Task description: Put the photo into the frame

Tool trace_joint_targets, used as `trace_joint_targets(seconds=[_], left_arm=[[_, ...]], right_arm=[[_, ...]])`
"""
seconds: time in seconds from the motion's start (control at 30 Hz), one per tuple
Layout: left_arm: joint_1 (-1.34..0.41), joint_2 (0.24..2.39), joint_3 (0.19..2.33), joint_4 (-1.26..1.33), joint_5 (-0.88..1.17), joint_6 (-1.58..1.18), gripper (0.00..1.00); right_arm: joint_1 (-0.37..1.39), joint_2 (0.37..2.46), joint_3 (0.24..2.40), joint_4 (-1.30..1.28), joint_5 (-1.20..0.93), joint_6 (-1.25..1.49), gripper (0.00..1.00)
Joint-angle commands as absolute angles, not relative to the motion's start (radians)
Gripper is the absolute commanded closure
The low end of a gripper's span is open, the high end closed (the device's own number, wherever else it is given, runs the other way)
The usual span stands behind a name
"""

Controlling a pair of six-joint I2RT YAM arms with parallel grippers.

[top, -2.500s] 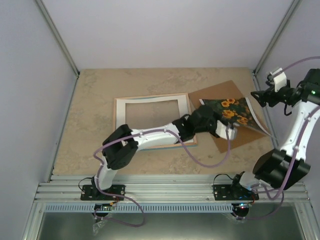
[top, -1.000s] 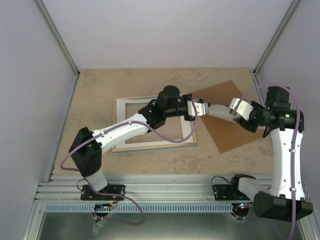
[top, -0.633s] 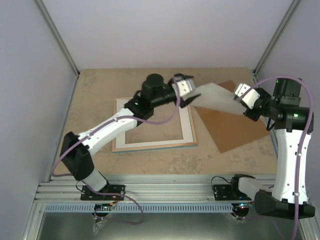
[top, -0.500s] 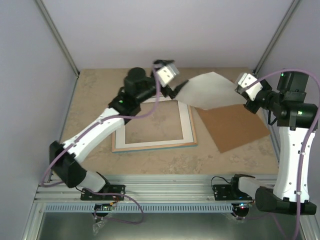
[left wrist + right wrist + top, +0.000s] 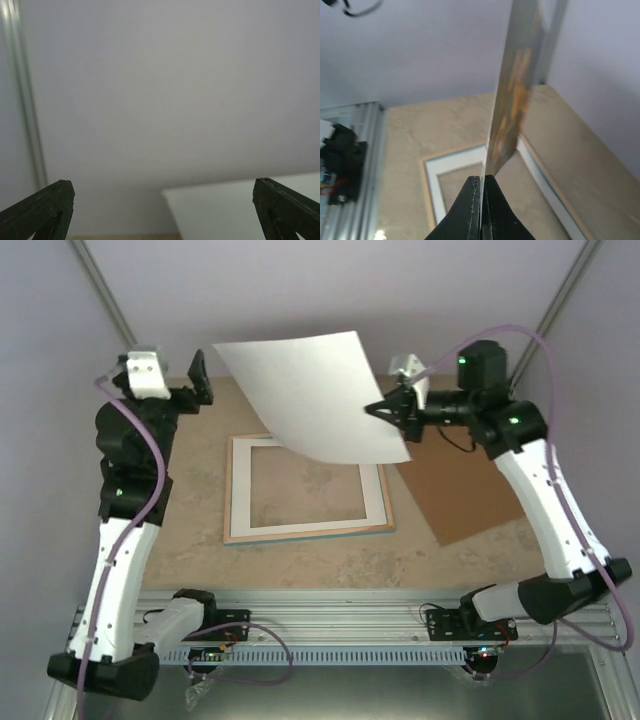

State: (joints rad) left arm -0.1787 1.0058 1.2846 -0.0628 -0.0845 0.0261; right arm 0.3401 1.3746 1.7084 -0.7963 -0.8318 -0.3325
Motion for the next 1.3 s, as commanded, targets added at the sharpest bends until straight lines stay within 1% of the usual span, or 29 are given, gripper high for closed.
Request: trace_joint_targets(seconds=[0.0, 0.17, 0.2, 0.33, 0.43, 0.53, 0.6, 0.67, 0.73, 0.83, 1.0, 1.13, 1.27], left_arm=[[-0.042, 0.926, 1.181, -0.133, -0.047, -0.124, 0.01], [0.286, 0.867, 1.172, -0.116, -0.004, -0.268, 0.01], [0.329, 0.858, 1.174, -0.118, 0.0, -0.282, 0.01], [0.446, 0.827, 1.152, -0.131, 0.038, -0.315, 0.01], [0.492, 0.822, 1.144, -0.142, 0.061, -0.321, 0.01], [0.514, 0.83, 1.144, -0.138, 0.07, -0.314, 0.01], [0.529, 0.843, 1.153, -0.132, 0.073, -0.315, 0.01], [0.539, 0.857, 1.163, -0.125, 0.08, -0.314, 0.01], [0.54, 0.872, 1.168, -0.119, 0.096, -0.306, 0.01], [0.54, 0.893, 1.165, -0.126, 0.141, -0.287, 0.01], [0.512, 0.96, 1.172, -0.226, 0.213, -0.211, 0.01], [0.42, 0.995, 1.149, -0.272, 0.211, -0.098, 0.01], [0.369, 1.032, 1.111, -0.31, 0.228, -0.039, 0.01]], right_arm=[[0.495, 1.473, 1.759, -0.602, -0.921, -0.133, 1.0], [0.627, 1.592, 1.785, -0.426, -1.021, 0.03, 1.0], [0.647, 1.612, 1.781, -0.38, -1.038, 0.073, 1.0], [0.702, 1.699, 1.782, -0.204, -1.1, 0.224, 1.0], [0.722, 1.762, 1.797, -0.063, -1.146, 0.353, 0.99], [0.748, 1.808, 1.848, 0.071, -1.17, 0.466, 0.99], [0.757, 1.833, 1.877, 0.111, -1.175, 0.497, 1.0], [0.75, 1.847, 1.86, 0.12, -1.168, 0.521, 0.99], [0.721, 1.849, 1.795, 0.13, -1.163, 0.559, 1.0], [0.646, 1.838, 1.64, 0.133, -1.133, 0.611, 0.99], [0.525, 1.866, 1.446, 0.057, -1.108, 0.623, 0.99], [0.465, 1.905, 1.357, -0.023, -1.058, 0.568, 0.99], [0.417, 1.962, 1.329, -0.1, -1.032, 0.507, 1.0]])
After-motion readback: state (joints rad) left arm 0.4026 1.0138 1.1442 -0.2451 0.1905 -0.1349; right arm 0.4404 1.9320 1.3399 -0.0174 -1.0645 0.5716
